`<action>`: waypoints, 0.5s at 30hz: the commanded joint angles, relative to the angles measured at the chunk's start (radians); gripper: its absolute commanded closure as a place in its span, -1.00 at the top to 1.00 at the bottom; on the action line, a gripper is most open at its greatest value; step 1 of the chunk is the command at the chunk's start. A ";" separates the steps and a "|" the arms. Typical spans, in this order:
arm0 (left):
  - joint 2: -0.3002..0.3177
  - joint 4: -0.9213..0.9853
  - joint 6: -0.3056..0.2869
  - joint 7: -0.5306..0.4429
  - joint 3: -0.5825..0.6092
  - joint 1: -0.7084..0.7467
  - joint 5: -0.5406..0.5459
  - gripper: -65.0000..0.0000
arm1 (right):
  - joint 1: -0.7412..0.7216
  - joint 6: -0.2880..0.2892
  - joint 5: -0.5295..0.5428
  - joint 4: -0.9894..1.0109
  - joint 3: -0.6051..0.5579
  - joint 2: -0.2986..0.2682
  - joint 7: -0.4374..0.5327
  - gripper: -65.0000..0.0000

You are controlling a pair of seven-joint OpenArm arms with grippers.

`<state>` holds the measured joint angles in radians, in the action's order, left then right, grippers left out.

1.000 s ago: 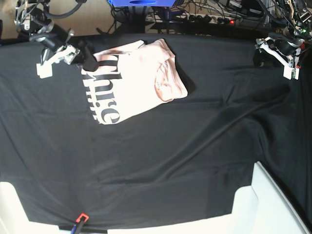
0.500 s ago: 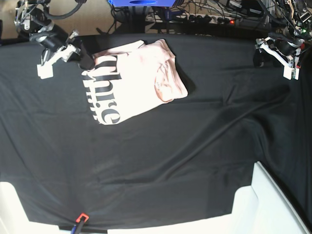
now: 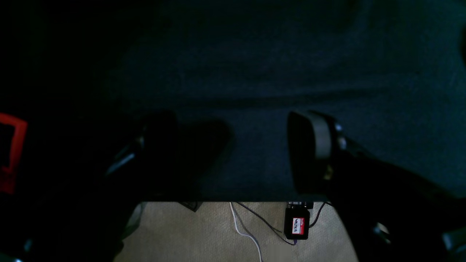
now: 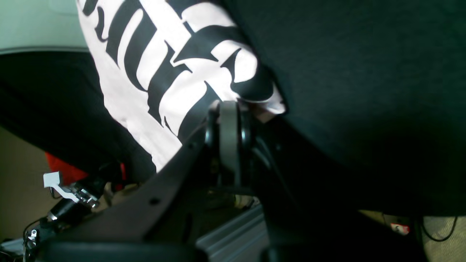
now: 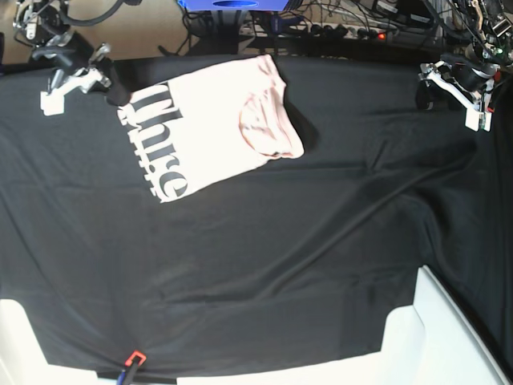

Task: Fold the T-shirt properly
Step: 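Tuck the bundle's edge with the right gripper to square it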

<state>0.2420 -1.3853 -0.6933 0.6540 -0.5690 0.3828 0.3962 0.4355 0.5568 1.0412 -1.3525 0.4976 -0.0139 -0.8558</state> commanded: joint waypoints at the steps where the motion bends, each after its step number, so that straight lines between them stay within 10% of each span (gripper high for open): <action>1: 0.020 -0.013 -0.005 -0.015 -0.007 0.003 0.011 0.33 | 0.001 0.013 0.018 -0.017 0.003 -0.007 0.010 -0.99; 11: 0.020 -0.013 -0.005 -0.015 -0.007 0.003 0.011 0.33 | -0.016 0.013 0.014 -0.017 -0.001 -0.007 0.007 -0.97; 15: 0.018 -0.013 -0.005 -0.015 -0.007 0.003 0.011 0.33 | -0.017 0.012 0.018 -0.020 0.003 -0.005 -0.082 -0.62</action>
<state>0.2417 -1.3853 -0.6930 0.6537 -0.5690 0.3828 0.3962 0.4164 0.5568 1.0393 -1.3529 0.4953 -0.0132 -0.9524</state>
